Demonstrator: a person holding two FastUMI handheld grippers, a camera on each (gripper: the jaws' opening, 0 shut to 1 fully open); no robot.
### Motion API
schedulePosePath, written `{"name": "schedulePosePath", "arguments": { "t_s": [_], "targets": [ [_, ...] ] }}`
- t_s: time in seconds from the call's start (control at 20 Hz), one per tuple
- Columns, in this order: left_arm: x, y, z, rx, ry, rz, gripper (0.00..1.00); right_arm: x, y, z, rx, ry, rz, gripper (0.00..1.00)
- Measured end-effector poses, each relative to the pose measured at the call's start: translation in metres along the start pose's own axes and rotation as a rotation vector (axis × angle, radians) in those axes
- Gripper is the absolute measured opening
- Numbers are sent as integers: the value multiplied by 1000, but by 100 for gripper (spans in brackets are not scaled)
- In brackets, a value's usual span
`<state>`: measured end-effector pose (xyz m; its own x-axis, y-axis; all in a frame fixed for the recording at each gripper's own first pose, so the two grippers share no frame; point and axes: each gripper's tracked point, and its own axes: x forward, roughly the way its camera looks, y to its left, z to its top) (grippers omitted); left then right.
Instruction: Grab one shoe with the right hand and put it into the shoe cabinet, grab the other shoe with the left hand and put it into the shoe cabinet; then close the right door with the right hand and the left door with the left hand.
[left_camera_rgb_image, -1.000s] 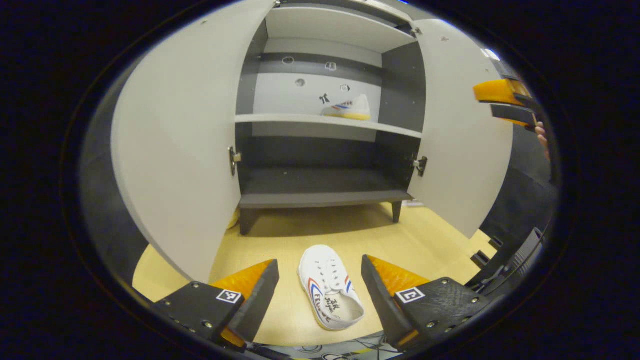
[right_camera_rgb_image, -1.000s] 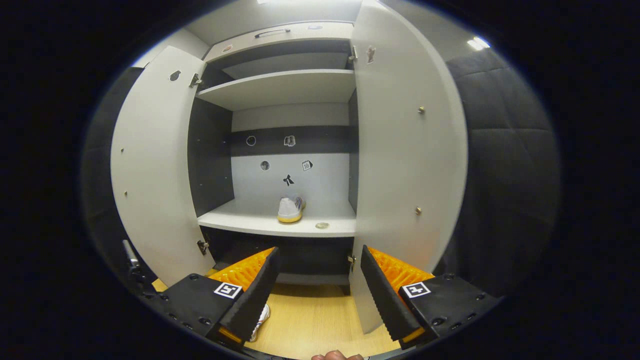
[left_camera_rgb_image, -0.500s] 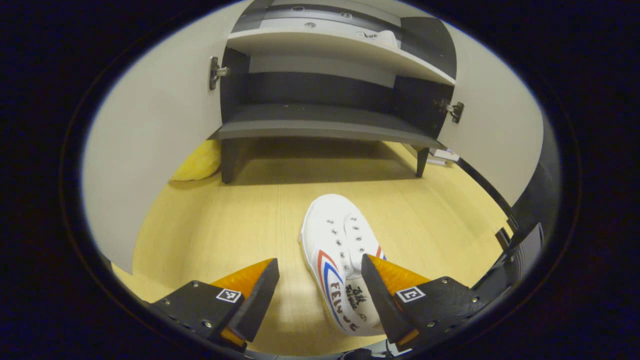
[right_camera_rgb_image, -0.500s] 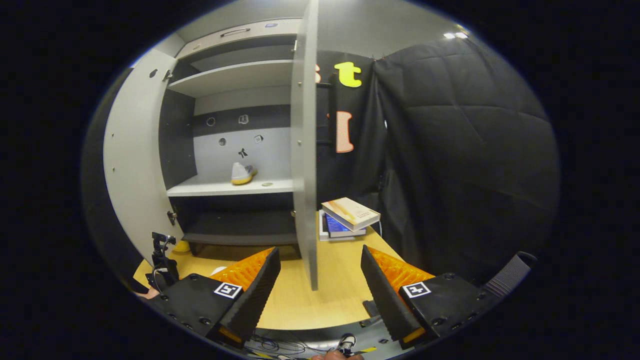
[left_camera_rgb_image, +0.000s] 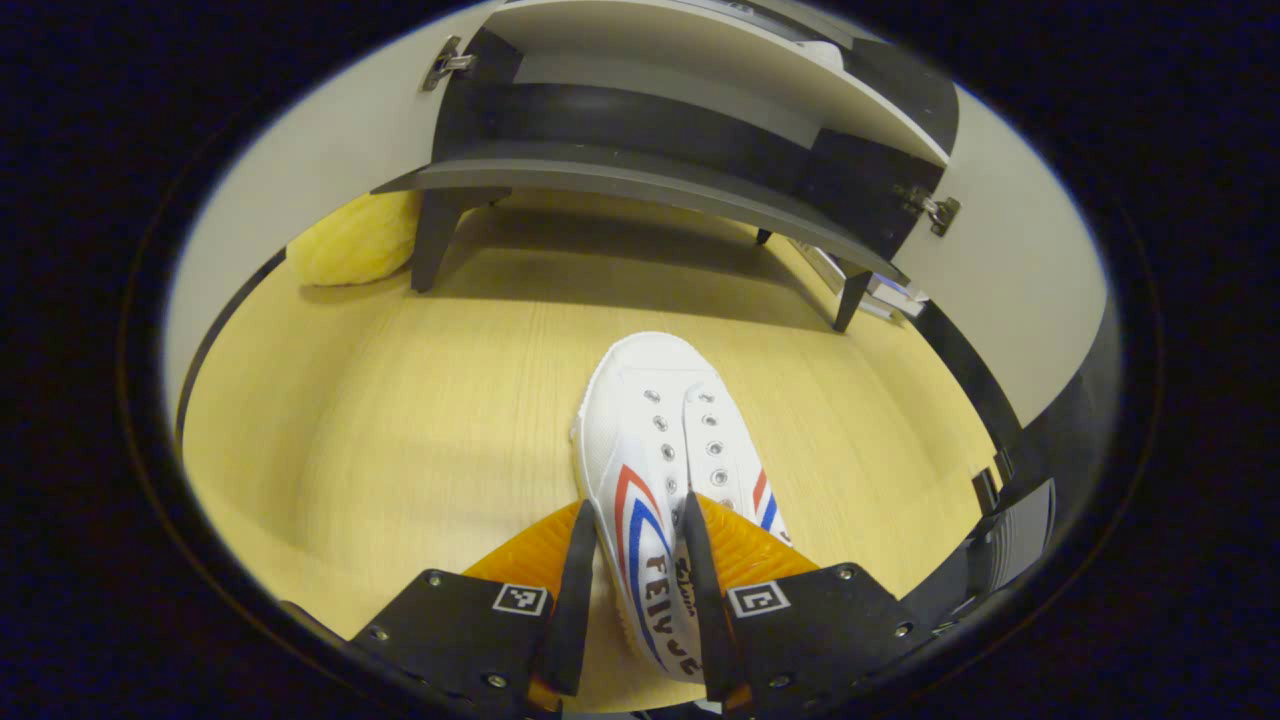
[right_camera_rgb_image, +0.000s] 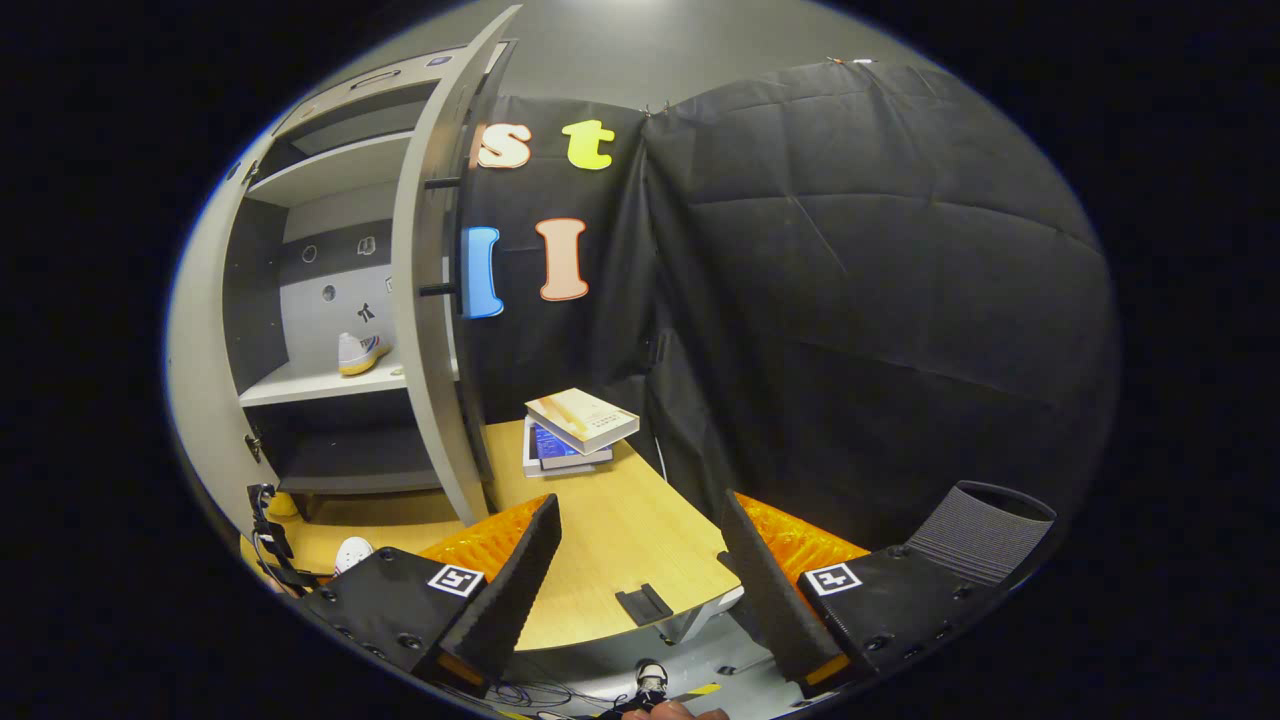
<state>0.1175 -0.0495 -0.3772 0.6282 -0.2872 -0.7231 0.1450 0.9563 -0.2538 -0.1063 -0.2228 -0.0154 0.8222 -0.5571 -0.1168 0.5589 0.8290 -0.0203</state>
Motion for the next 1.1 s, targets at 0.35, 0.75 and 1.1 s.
{"name": "schedulePosePath", "arguments": {
  "t_s": [0.35,0.75,1.1],
  "targets": [
    [-12,5,3,-101,58,0,16,9,-12,10,9,-17,-36,98],
    [-10,5,3,-123,105,19,16,41,-19,45,38,-78,-63,100],
    [-14,3,6,-105,138,114,15,90,-18,60,87,-109,-50,97]
  ]
}}
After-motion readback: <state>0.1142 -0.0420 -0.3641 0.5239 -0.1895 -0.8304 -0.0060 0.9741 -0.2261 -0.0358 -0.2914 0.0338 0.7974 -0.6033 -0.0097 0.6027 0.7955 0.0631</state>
